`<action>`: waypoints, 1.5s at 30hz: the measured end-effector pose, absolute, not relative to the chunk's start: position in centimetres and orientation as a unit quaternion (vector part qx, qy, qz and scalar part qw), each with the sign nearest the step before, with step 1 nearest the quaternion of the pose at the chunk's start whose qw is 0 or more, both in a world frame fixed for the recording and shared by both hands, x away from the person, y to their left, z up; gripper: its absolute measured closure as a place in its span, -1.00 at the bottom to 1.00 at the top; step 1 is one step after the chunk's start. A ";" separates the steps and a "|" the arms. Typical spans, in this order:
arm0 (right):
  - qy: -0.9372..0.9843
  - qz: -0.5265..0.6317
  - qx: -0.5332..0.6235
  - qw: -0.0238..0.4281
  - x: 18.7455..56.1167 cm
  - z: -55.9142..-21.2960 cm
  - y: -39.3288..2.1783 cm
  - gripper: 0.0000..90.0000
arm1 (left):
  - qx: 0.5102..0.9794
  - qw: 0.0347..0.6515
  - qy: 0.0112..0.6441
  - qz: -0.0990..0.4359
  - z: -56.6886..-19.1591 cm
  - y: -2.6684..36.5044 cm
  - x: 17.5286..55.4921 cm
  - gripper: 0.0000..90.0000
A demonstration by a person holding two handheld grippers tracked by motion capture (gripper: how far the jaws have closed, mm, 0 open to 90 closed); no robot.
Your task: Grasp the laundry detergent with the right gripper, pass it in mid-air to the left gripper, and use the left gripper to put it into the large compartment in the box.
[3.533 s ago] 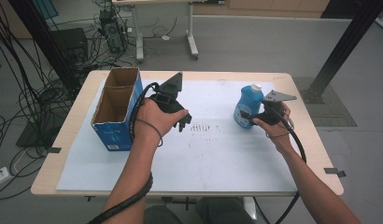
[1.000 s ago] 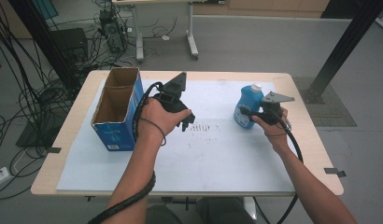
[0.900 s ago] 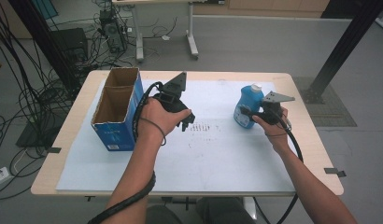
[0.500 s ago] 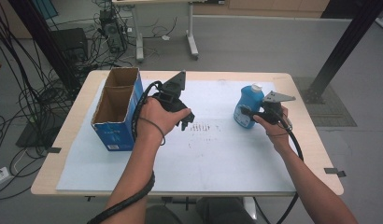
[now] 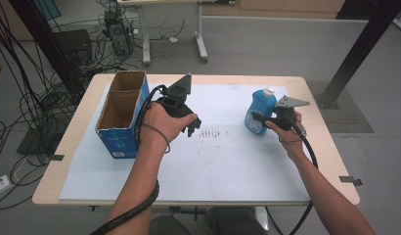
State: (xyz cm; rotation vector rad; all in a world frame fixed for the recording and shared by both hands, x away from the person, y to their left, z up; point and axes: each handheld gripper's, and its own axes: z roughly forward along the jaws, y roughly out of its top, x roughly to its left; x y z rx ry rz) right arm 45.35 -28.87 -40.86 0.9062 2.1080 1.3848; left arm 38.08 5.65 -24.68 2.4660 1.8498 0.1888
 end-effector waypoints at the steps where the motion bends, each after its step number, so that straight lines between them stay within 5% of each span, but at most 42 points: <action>1: 0.766 0.503 0.330 0.228 45.3 -40.9 -28.9 -0.05 | 0.798 0.026 0.599 0.062 -24.6 5.7 38.1 -0.87; 45: 0.768 0.502 0.327 0.228 45.4 -40.8 -28.9 -0.02 | 0.795 0.030 0.602 0.064 -24.2 5.9 37.9 -0.87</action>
